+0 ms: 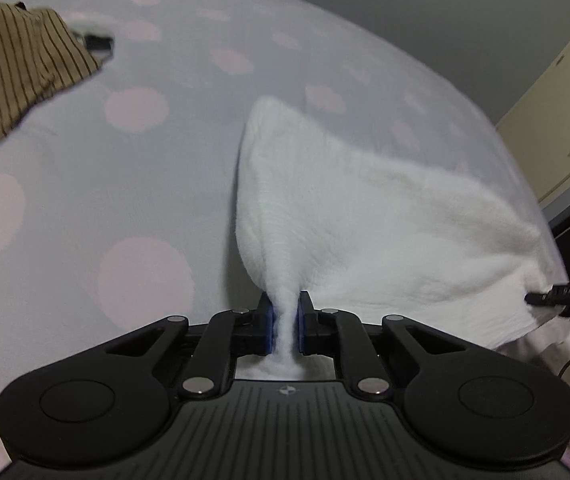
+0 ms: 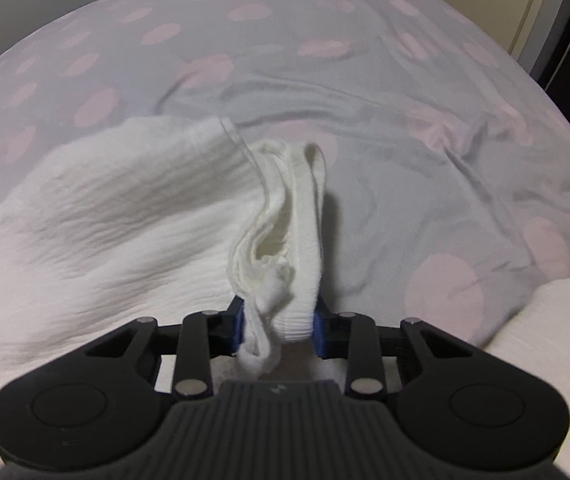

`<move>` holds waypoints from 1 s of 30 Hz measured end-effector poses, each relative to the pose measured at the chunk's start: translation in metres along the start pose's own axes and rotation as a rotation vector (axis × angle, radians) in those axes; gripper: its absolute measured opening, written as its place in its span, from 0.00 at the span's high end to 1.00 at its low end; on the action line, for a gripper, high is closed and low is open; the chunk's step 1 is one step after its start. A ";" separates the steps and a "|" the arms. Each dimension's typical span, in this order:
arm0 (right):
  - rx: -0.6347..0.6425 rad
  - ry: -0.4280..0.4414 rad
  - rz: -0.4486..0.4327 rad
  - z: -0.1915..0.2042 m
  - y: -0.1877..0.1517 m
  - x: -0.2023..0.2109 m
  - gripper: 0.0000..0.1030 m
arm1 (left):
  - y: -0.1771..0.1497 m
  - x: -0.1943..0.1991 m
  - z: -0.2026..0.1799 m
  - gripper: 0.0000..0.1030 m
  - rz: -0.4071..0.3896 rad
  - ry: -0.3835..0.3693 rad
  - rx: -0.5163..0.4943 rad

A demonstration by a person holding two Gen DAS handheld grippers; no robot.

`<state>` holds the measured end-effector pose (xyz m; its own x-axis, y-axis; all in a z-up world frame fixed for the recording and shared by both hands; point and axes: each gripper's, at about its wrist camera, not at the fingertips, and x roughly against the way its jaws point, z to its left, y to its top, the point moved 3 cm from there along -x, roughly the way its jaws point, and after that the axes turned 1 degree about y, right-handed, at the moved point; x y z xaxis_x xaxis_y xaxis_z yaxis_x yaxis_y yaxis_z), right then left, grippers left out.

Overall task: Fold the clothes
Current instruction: 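Open both grippers and release the trousers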

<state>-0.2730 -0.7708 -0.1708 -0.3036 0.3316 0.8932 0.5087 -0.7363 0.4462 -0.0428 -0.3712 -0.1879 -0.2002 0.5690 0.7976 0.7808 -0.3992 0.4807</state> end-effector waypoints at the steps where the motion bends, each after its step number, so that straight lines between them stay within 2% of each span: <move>1: 0.004 0.005 0.004 0.004 0.001 0.008 0.67 | 0.003 0.008 0.002 0.91 -0.005 -0.006 0.002; 6: 0.018 0.063 0.010 0.027 -0.007 0.038 0.67 | 0.019 0.047 0.015 0.91 -0.031 -0.031 0.006; 10: 0.027 0.143 0.052 0.046 -0.031 0.051 0.67 | 0.021 0.085 0.045 0.91 -0.043 0.011 0.006; 13: 0.052 0.185 0.080 0.063 -0.052 0.059 0.67 | 0.014 0.090 0.065 0.91 -0.009 0.065 0.030; 19: 0.142 0.128 0.102 0.091 -0.091 0.046 0.67 | 0.001 0.075 0.082 0.91 0.066 0.150 0.055; 22: 0.153 0.092 0.113 0.092 -0.101 0.036 0.67 | -0.005 0.066 0.086 0.89 0.097 0.189 0.059; 26: 0.127 0.092 0.117 0.085 -0.107 0.029 0.64 | -0.011 0.054 0.091 0.84 0.136 0.240 0.065; 30: 0.100 0.119 0.081 0.075 -0.109 0.043 0.59 | 0.000 0.076 0.092 0.78 0.048 0.270 0.067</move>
